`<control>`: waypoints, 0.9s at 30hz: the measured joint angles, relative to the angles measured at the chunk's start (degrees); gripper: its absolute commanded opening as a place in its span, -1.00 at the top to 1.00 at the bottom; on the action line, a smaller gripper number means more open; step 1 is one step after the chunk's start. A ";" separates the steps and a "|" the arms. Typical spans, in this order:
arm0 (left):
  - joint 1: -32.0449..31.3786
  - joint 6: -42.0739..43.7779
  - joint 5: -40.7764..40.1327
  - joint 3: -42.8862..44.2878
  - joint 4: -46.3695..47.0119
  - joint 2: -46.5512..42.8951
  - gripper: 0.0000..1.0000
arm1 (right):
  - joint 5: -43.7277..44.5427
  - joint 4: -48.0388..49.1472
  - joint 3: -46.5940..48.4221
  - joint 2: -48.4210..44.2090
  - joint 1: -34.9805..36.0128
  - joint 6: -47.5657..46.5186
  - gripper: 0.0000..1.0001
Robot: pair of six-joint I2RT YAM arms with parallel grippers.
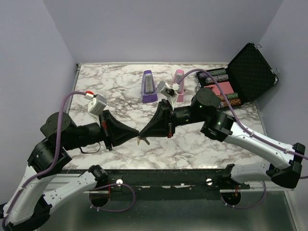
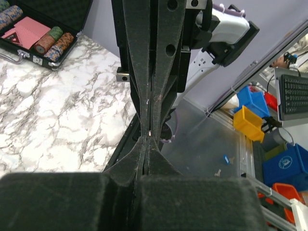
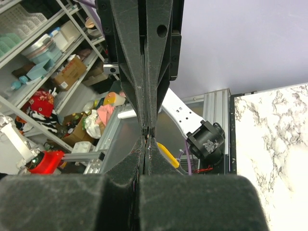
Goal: Remove the keys from the keyring
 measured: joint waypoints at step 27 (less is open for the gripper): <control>-5.81 -8.74 -12.26 -8.50 13.42 -5.38 1.00 | 4.35 8.13 -3.45 -1.62 0.00 3.63 0.99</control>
